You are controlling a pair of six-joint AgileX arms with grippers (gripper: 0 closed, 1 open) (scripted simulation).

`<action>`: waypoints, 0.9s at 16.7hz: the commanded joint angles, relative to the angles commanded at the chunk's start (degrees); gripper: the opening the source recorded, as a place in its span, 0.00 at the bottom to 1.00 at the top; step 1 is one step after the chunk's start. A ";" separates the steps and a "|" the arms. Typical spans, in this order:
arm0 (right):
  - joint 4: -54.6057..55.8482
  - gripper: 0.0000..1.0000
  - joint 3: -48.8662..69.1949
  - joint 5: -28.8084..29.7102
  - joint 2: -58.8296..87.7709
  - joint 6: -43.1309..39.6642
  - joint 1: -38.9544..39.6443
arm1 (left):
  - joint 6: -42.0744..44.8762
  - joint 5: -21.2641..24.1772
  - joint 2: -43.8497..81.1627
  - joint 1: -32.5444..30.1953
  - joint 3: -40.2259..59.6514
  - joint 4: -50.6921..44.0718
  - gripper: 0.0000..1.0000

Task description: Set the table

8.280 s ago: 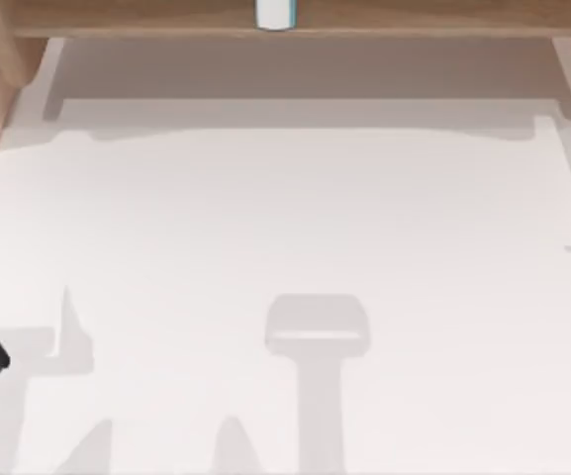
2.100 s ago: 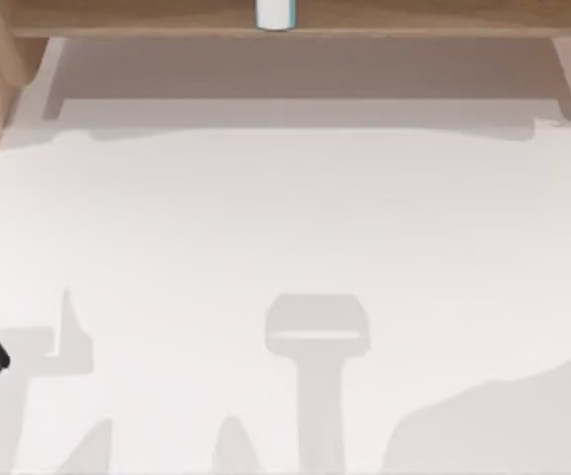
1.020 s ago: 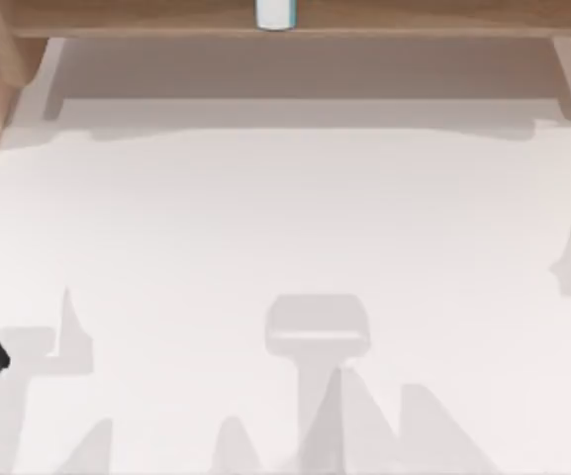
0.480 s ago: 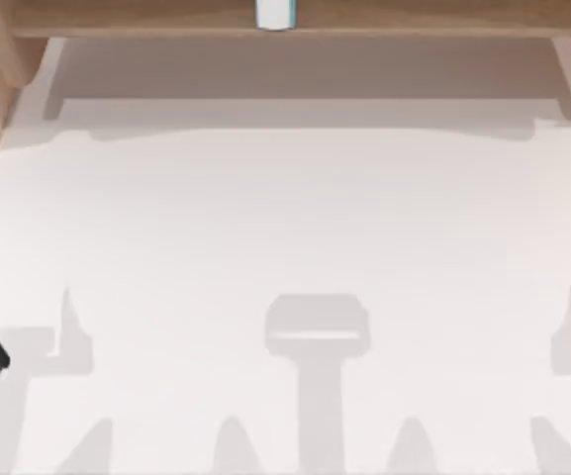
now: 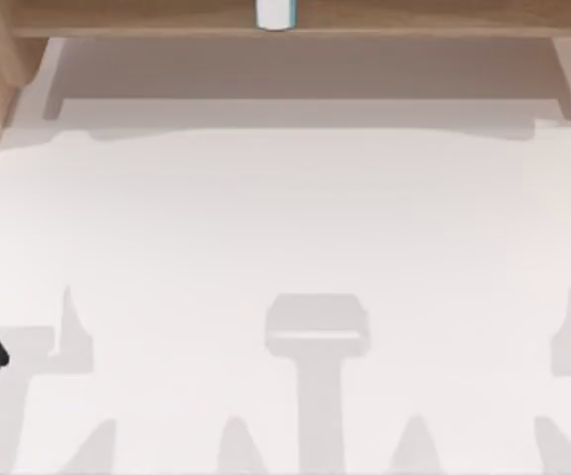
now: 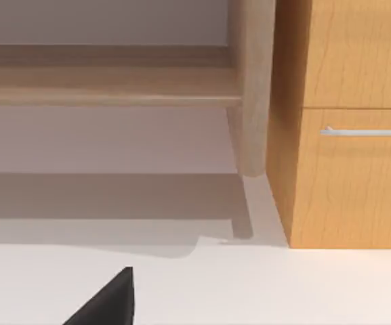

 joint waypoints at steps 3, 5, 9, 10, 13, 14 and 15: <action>0.00 1.00 0.00 0.00 0.00 0.00 0.00 | -0.13 -1.77 5.39 -2.43 5.18 3.02 1.00; 0.00 1.00 0.00 0.00 0.00 0.00 0.00 | -0.17 -3.87 12.01 -4.99 10.88 6.14 1.00; 0.00 1.00 0.00 0.00 0.00 0.00 0.00 | -0.06 -9.58 32.40 -11.42 25.31 13.79 1.00; 0.00 1.00 0.00 0.00 0.00 0.00 0.00 | 0.00 -11.22 38.77 -13.19 29.29 15.85 1.00; 0.00 1.00 0.00 0.00 0.00 0.00 0.00 | 0.21 -16.33 59.47 -18.58 41.48 22.14 1.00; 0.00 1.00 0.00 0.00 0.00 0.00 0.00 | 0.29 -18.05 66.54 -20.38 45.55 24.23 1.00; 0.00 1.00 0.00 0.00 0.00 0.00 0.00 | 0.36 -19.76 73.52 -22.13 49.55 26.30 1.00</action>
